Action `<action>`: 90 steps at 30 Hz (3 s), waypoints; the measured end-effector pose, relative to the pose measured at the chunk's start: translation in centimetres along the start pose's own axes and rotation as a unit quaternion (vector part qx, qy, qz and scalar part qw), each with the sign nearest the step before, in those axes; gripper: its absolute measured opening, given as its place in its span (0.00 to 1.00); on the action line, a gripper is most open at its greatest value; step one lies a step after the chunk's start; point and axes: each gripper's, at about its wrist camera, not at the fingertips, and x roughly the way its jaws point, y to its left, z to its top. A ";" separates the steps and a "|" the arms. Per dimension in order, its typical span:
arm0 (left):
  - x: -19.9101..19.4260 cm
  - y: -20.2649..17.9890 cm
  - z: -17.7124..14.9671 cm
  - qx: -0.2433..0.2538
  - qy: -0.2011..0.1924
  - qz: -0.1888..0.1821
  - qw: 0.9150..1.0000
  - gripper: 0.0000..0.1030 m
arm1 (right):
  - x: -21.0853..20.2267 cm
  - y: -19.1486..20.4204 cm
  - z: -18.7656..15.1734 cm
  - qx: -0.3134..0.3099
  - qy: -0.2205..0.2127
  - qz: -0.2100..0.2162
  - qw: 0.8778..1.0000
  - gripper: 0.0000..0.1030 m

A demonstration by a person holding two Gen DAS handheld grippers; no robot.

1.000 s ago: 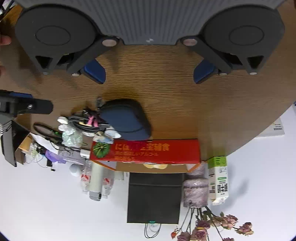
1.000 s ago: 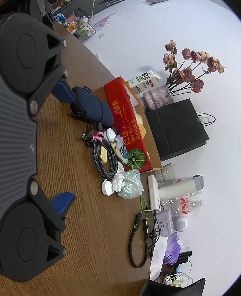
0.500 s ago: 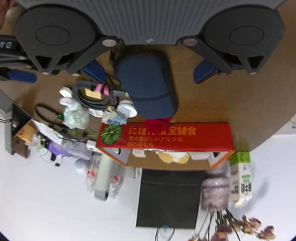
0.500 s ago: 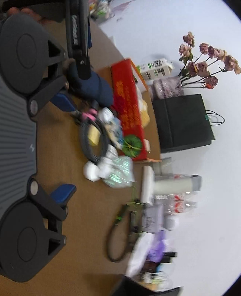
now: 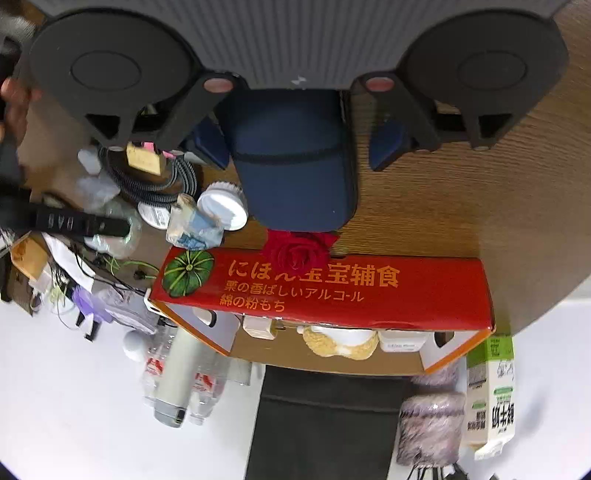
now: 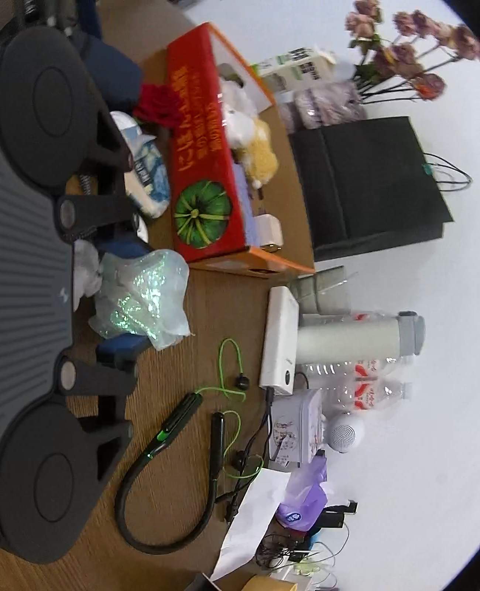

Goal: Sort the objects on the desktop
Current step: 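Grasp the navy zip case with left tool while right tool grasps the plastic bag, then place navy case and plastic bag into the box and release both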

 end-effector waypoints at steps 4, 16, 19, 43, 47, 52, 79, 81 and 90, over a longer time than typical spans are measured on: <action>-1.6 1.0 -0.2 -0.014 0.006 0.009 1.000 0.66 | -3.9 1.1 -0.2 -0.006 -0.043 0.008 0.999 0.36; -13.1 1.7 -6.8 0.009 -0.028 0.018 0.999 0.61 | -15.7 7.1 -9.4 -0.079 -0.060 0.110 0.989 0.37; -13.6 1.7 -7.4 0.005 -0.026 0.017 1.000 0.60 | -16.2 8.5 -11.4 -0.107 -0.049 0.106 0.987 0.37; -14.8 3.4 -3.8 -0.020 -0.076 0.005 0.997 0.60 | -15.4 3.6 -5.9 0.111 -0.016 0.275 0.955 0.39; -13.8 3.7 -1.7 -0.023 -0.085 -0.001 0.996 0.60 | -14.2 4.2 -3.8 0.087 -0.034 0.224 0.970 0.39; -11.9 3.2 3.5 -0.010 -0.104 -0.012 0.994 0.60 | -11.8 5.8 -0.2 0.022 -0.055 0.172 0.983 0.39; 15.1 2.8 20.4 -0.093 0.060 -0.073 0.991 0.88 | 15.0 8.4 13.8 -0.078 0.101 0.025 0.992 0.57; 13.9 3.0 20.7 -0.092 0.045 -0.054 0.993 0.91 | 14.1 8.0 14.3 -0.061 0.086 0.031 0.994 0.68; 6.5 4.7 19.0 -0.089 0.021 0.022 0.996 0.97 | 7.8 9.3 15.3 -0.064 0.049 0.035 0.996 0.81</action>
